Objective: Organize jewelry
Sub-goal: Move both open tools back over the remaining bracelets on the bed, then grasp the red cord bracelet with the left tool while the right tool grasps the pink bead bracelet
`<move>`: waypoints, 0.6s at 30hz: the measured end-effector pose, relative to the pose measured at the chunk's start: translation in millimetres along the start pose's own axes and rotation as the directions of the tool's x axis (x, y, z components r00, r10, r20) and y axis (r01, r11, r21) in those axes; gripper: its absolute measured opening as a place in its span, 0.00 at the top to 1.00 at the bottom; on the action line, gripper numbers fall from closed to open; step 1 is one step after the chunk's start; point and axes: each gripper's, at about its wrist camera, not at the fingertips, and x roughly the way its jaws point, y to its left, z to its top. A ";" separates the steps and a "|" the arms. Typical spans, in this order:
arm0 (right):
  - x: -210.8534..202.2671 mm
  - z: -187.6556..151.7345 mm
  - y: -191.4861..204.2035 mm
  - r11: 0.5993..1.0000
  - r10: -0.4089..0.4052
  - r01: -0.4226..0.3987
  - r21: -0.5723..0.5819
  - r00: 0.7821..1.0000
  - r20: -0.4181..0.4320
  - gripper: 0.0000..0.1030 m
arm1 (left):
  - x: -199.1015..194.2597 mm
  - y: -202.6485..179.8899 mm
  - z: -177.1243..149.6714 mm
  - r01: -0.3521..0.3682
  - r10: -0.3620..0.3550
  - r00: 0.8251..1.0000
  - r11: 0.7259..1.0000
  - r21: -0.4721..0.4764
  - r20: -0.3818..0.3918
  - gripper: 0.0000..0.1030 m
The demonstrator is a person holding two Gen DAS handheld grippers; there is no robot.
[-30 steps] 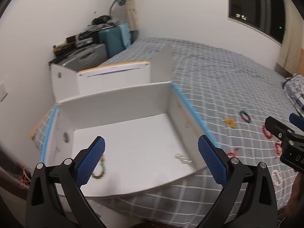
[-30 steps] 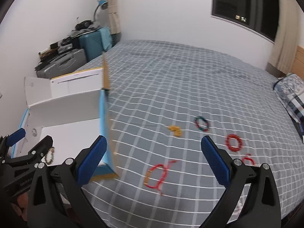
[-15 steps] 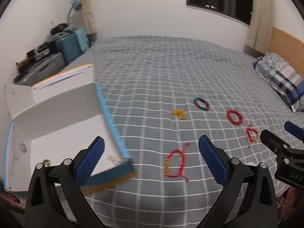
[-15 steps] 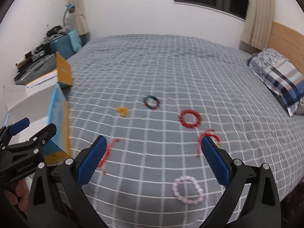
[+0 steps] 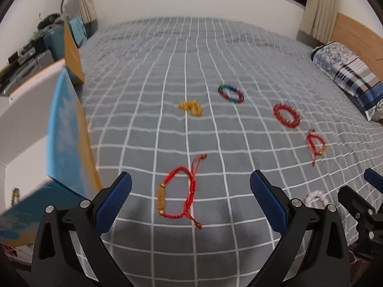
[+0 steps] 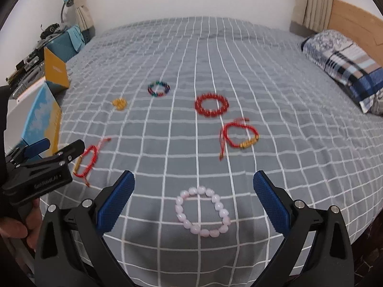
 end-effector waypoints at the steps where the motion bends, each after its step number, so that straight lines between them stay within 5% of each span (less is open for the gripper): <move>1: 4.5 -3.3 -1.3 1.000 0.002 -0.002 0.002 1.000 -0.012 0.07 | 4.3 -0.2 -1.3 -0.001 0.001 1.000 1.000 0.001 -0.007 0.06; 18: 62.7 -30.9 -8.6 0.998 0.057 -0.056 0.013 0.985 -0.165 0.07 | 62.9 13.7 -18.5 0.005 -0.008 0.994 1.000 -0.029 -0.111 0.06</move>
